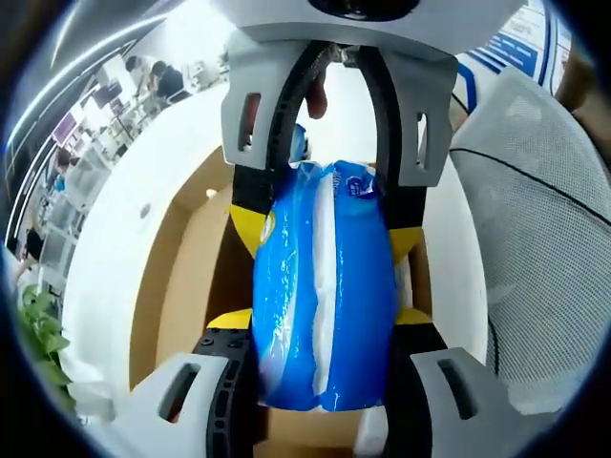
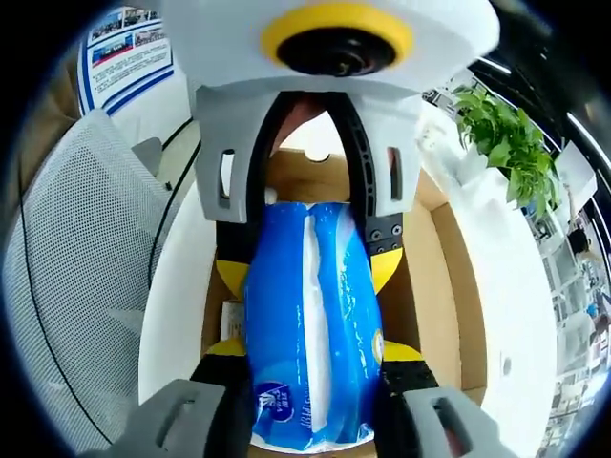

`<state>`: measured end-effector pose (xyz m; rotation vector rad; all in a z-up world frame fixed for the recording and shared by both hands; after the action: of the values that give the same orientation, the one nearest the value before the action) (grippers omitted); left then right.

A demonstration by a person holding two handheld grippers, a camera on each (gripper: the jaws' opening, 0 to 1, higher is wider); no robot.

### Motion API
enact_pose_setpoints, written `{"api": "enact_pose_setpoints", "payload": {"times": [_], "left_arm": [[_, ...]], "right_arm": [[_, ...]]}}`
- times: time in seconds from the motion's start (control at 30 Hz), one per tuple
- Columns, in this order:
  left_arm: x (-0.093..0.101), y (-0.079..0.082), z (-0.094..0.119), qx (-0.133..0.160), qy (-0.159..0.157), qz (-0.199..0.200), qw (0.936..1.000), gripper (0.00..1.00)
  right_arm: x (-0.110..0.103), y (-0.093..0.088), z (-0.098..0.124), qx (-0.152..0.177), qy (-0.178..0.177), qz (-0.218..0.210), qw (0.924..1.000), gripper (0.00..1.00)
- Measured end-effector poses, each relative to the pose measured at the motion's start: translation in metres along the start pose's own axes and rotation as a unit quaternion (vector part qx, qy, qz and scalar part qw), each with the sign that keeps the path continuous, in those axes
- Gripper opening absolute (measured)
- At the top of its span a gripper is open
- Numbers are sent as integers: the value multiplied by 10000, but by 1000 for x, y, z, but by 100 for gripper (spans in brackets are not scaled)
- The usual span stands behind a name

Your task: Operate the shoe box by opening the lid, removing the specified soft item, and placing it in the target area until the item is outside and the box remains undamaged.

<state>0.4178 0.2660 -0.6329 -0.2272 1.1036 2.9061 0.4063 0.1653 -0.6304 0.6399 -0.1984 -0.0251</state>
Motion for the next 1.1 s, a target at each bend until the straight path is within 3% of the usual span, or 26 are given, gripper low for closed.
{"api": "enact_pose_setpoints", "payload": {"times": [0.63,1.1], "left_arm": [[10,33,4,38,-25,-328,9995,49],[16,66,-13,161,-200,-603,9979,49]], "right_arm": [[-12,-3,33,-30,-307,-65,9995,44],[-21,-24,64,-162,-552,-269,9980,44]]}}
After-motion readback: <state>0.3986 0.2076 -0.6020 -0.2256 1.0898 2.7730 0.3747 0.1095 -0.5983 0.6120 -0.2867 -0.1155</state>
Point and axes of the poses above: the point that each gripper's makers call its tool centre point, and the gripper's own axes: z roughly backward along the fingers, x roughly to its right, y roughly out of its top, the point moved 9 cm from there along z, roughly backward along the fingers, and after that the axes turned 8 degrees about x, right-handed, at the moved point
